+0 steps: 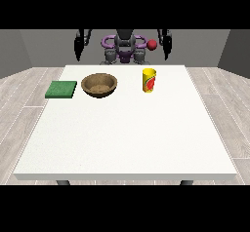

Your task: Pick the cup and pour the ball into the bowl, then pick the bowl and place it on the pad

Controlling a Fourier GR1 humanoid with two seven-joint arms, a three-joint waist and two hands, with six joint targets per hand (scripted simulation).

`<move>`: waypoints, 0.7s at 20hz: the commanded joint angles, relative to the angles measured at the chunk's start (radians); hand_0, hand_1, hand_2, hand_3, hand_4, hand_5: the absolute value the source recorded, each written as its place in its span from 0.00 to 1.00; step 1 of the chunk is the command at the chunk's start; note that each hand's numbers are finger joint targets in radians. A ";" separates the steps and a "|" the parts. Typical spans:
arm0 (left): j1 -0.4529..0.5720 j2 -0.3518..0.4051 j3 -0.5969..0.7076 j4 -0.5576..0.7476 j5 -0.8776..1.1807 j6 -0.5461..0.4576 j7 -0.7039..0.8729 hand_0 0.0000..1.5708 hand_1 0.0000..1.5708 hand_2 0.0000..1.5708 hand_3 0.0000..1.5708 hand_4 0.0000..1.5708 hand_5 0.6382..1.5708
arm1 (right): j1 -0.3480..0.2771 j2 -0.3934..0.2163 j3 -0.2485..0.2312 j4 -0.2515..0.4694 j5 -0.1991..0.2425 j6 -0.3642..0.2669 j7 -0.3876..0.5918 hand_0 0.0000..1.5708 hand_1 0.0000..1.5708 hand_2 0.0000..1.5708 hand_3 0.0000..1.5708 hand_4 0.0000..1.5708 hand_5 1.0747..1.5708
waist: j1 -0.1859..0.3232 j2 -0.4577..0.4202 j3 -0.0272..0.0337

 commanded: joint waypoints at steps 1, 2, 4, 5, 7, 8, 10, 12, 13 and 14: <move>-0.007 0.017 0.004 -0.057 0.005 -0.003 0.038 0.00 0.00 0.00 0.00 0.42 0.99 | -0.001 -0.022 -0.006 -0.056 -0.003 0.005 0.037 0.00 0.00 0.00 0.00 0.56 0.92 | 0.000 -0.153 0.0020; -0.007 0.019 0.007 -0.066 0.007 -0.001 0.051 0.00 0.00 0.00 0.00 0.42 0.99 | -0.001 -0.026 -0.007 -0.064 -0.006 0.007 0.049 0.00 0.00 0.00 0.00 0.56 0.92 | 0.002 -0.180 0.0024; -0.008 0.024 0.010 -0.085 0.011 0.000 0.080 0.00 0.00 0.00 0.00 0.42 0.99 | -0.003 -0.034 -0.009 -0.085 -0.011 0.010 0.078 0.00 0.00 0.00 0.00 0.56 0.92 | 0.003 -0.235 0.0021; -0.010 0.027 0.014 -0.094 0.014 0.000 0.097 0.00 0.00 0.00 0.00 0.42 0.99 | -0.004 -0.039 -0.010 -0.094 -0.012 0.013 0.092 0.00 0.00 0.00 0.00 0.56 0.92 | 0.006 -0.259 0.0027; 0.044 -0.064 -0.019 -0.132 0.131 0.061 0.240 0.00 0.00 0.00 0.00 0.42 0.99 | 0.079 0.040 0.008 -0.137 -0.120 0.024 0.226 0.00 0.00 0.00 0.00 0.56 0.92 | -0.035 -0.393 0.0061; 0.050 -0.065 -0.036 -0.164 0.143 0.070 0.321 0.00 0.00 0.00 0.00 0.41 0.99 | 0.043 0.032 -0.029 -0.148 -0.124 -0.017 0.297 0.00 0.00 0.00 0.00 0.56 0.93 | -0.001 -0.413 0.0065; 0.074 -0.066 -0.035 -0.192 0.146 0.111 0.385 0.00 0.00 0.00 0.00 0.40 0.99 | 0.087 0.014 -0.023 -0.216 -0.163 0.008 0.388 0.00 0.00 0.00 0.00 0.55 0.92 | -0.033 -0.445 0.0063; 0.090 -0.067 -0.064 -0.275 0.135 0.122 0.459 0.00 0.00 0.00 0.00 0.41 0.99 | 0.103 0.048 0.035 -0.277 -0.096 -0.060 0.449 0.00 0.00 0.00 0.00 0.55 0.92 | -0.010 -0.446 0.0063; 0.026 -0.066 -0.037 -0.281 0.118 0.147 0.508 0.00 0.00 0.00 0.00 0.39 0.99 | 0.100 0.024 0.013 -0.330 -0.144 -0.027 0.473 0.00 0.00 0.00 0.00 0.55 0.92 | -0.043 -0.408 0.0066; 0.045 -0.067 -0.165 -0.307 0.096 0.247 0.494 0.00 0.00 0.00 0.00 0.38 0.99 | 0.061 0.019 -0.013 -0.334 -0.136 -0.057 0.486 0.00 0.00 0.00 0.00 0.52 0.91 | -0.022 -0.396 0.0066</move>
